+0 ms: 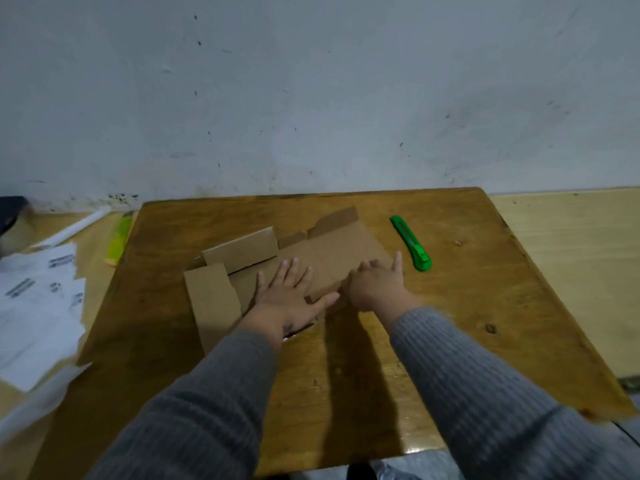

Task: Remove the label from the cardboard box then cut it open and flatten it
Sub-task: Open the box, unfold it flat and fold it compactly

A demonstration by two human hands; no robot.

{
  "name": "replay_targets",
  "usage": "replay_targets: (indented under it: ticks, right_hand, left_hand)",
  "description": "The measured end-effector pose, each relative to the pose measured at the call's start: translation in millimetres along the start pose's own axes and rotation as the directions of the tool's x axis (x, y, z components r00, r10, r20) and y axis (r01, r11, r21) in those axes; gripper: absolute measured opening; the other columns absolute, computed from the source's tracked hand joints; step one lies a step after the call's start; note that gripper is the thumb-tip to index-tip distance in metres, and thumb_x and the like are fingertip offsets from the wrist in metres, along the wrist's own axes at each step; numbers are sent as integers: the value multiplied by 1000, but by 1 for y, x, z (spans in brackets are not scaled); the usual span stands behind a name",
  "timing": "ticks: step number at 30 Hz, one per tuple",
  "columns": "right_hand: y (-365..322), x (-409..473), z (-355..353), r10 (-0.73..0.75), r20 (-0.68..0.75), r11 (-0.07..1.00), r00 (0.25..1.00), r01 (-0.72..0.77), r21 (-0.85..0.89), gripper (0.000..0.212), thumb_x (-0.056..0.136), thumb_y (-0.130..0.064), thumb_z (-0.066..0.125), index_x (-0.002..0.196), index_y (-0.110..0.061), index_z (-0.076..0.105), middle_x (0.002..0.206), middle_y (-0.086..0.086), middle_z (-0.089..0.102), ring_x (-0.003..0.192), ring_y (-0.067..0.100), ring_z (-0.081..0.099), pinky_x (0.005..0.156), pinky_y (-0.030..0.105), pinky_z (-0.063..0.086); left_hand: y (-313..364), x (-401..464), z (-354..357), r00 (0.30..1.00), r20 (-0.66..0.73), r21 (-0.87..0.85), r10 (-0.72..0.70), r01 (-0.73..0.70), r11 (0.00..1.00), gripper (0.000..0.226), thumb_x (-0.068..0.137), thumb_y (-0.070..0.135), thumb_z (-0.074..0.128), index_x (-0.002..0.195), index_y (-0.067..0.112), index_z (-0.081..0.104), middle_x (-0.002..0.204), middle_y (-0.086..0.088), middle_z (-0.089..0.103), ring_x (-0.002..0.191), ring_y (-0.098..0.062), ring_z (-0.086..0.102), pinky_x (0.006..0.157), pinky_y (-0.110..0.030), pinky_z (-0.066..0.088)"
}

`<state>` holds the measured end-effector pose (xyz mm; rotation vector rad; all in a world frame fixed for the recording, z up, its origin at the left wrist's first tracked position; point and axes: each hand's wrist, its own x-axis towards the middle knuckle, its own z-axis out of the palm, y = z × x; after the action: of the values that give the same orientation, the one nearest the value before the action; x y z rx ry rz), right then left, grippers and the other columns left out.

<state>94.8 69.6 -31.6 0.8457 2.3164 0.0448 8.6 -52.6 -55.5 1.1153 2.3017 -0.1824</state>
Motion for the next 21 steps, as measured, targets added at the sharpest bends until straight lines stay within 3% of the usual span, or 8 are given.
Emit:
replay_targets:
  ticks: [4, 10, 13, 18, 21]
  right_hand:
    - [5, 15, -2, 19, -56, 995, 998, -14, 98, 55, 98, -21, 30, 151, -23, 17, 160, 2, 10, 146, 29, 8, 111, 66, -5]
    - [7, 41, -19, 0, -232, 983, 973, 43, 179, 46, 95, -27, 29, 138, -28, 44, 147, 2, 41, 141, 26, 26, 109, 66, -10]
    - [1, 44, -29, 47, -366, 959, 929, 61, 277, 48, 96, -39, 21, 127, -26, 56, 133, 5, 56, 137, 25, 36, 109, 65, -14]
    - [-23, 28, -24, 98, -413, 949, 905, 40, 311, 54, 99, -45, 15, 145, -26, 35, 160, 8, 14, 148, 28, -2, 107, 66, -17]
    - [-23, 13, -8, 147, -417, 930, 897, 19, 367, 49, 99, -42, 21, 142, -29, 39, 160, 12, -2, 146, 31, -16, 107, 66, -18]
  left_hand:
    - [-23, 0, -13, 987, 35, 119, 157, -160, 980, 68, 92, 66, 3, 153, 36, -3, 160, 1, -20, 148, -16, -15, 118, -54, -7]
    - [-28, 13, -15, 989, 17, 242, 149, -148, 959, 61, 97, 60, 5, 152, 36, -8, 160, -4, -19, 149, -19, -11, 120, -50, -1]
    - [-23, 17, -10, 993, 19, 202, 118, -119, 972, 63, 98, 59, 9, 151, 34, -12, 157, -5, -27, 147, -21, -17, 119, -53, -2]
    - [-7, 22, -8, 999, 30, 91, 12, -15, 996, 58, 102, 46, 15, 151, 30, -12, 155, -6, -33, 146, -23, -23, 118, -55, -1]
    - [3, 22, -12, 997, 58, 64, -48, 44, 997, 58, 104, 38, 16, 149, 30, -19, 155, -8, -33, 146, -26, -22, 118, -55, 2]
